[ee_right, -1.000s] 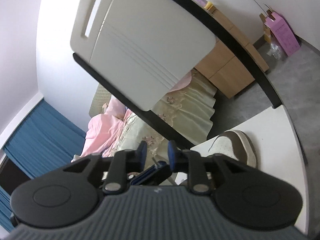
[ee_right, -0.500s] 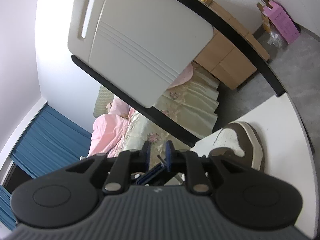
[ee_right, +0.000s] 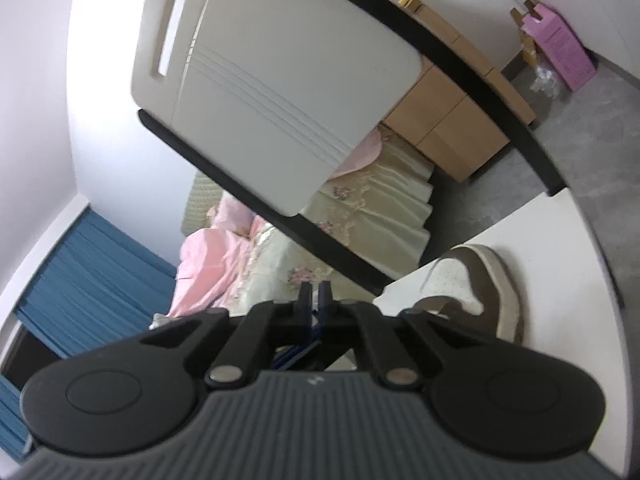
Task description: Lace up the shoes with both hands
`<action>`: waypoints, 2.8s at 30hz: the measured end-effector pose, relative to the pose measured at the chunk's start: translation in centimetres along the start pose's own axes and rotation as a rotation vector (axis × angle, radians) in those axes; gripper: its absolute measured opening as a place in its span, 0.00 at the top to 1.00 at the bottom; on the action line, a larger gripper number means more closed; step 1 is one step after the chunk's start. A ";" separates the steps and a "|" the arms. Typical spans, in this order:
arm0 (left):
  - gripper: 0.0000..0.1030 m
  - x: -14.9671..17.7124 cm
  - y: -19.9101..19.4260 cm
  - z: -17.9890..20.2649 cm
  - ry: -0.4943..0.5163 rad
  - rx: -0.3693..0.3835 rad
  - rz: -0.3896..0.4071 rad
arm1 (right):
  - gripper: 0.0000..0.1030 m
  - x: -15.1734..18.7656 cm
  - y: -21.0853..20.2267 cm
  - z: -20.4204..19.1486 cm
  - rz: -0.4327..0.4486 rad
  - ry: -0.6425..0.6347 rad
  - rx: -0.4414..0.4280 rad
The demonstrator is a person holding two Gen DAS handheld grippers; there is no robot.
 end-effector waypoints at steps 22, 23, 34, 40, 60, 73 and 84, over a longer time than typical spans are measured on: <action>0.93 0.7 0.9 2.7 0.304 -0.082 0.058 | 0.97 -0.7 -0.4 1.1 -0.019 0.104 -0.043; 0.94 0.8 1.0 2.7 0.314 -0.080 0.053 | 0.97 -0.7 -0.4 1.1 -0.020 0.109 -0.044; 0.97 1.3 1.0 -1.9 0.183 -0.086 0.015 | 0.94 -0.7 -0.6 1.3 -0.017 0.053 0.030; 0.97 2.0 1.6 -6.6 0.091 -0.088 -0.055 | 0.66 1.3 0.9 0.1 -0.102 -0.161 0.171; 0.96 4.0 4.9 -7.3 0.122 0.071 -0.200 | 0.63 1.3 5.0 5.6 -0.204 0.279 0.179; 0.96 3.8 6.0 -6.1 0.222 0.200 -0.203 | 0.62 1.1 3.4 3.3 -0.172 0.074 0.279; 0.96 4.1 6.2 -3.9 0.290 0.292 -0.186 | 0.62 5.7 3.7 -1.5 -0.252 -0.562 0.420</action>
Point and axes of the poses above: each gripper's, at about its wrist camera, not at the fingertips, and y roughly the way its jaws point, z to its right, x to its underside, the point moved 5 cm from there along y, roughly the way its jaws point, and after that the axes turned 3 degrees about y, right-handed, at the moved point
